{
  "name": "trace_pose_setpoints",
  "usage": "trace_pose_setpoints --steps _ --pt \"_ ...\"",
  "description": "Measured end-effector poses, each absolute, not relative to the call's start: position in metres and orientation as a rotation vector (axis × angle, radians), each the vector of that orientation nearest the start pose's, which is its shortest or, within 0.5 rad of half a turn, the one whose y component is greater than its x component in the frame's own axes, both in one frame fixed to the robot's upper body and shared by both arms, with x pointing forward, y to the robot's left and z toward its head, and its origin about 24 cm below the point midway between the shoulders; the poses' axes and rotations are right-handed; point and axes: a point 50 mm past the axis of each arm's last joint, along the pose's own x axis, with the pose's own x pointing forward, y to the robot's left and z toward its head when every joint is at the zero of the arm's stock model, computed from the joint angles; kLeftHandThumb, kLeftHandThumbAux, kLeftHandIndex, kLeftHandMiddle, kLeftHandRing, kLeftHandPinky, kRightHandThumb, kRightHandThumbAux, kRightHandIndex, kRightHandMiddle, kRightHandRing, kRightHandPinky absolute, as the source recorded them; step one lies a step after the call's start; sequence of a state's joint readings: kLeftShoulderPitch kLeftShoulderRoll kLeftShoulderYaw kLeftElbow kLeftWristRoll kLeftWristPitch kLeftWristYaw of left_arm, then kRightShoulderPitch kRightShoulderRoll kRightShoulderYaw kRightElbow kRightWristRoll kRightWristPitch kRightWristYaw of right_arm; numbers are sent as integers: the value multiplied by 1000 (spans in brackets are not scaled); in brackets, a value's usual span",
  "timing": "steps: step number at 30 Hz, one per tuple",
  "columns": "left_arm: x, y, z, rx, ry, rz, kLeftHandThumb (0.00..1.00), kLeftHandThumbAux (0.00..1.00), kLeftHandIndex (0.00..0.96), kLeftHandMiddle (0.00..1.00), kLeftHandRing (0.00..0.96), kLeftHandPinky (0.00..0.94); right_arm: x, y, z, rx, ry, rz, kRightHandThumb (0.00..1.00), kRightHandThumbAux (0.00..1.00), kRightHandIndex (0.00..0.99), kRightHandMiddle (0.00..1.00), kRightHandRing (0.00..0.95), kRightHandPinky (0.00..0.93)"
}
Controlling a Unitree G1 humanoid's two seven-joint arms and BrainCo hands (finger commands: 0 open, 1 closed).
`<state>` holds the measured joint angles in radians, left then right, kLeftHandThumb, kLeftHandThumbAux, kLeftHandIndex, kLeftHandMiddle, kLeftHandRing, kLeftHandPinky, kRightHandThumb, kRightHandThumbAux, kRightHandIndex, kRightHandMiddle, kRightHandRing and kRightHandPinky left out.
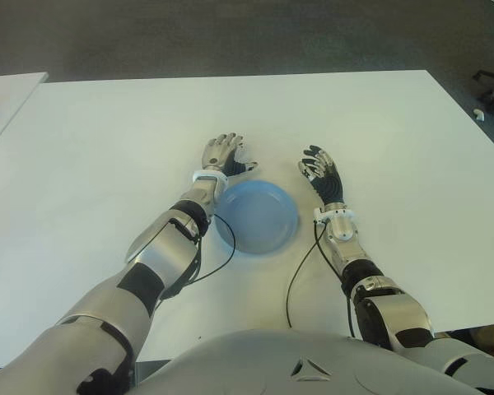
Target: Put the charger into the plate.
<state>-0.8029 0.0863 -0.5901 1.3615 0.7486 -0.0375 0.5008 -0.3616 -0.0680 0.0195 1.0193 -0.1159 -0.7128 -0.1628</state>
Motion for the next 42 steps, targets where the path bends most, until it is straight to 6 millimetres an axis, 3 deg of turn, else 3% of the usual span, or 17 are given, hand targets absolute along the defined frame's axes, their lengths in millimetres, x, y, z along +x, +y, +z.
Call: trace_pose_setpoints --steps 23,42 --pt "346 134 -4 1570 42 -175 107 271 0 0 0 0 285 -148 -20 -176 -59 12 545 575 164 256 265 264" --pt "346 137 -5 1578 61 -164 134 278 0 0 0 0 285 -149 -19 -179 -61 10 576 578 175 260 261 257"
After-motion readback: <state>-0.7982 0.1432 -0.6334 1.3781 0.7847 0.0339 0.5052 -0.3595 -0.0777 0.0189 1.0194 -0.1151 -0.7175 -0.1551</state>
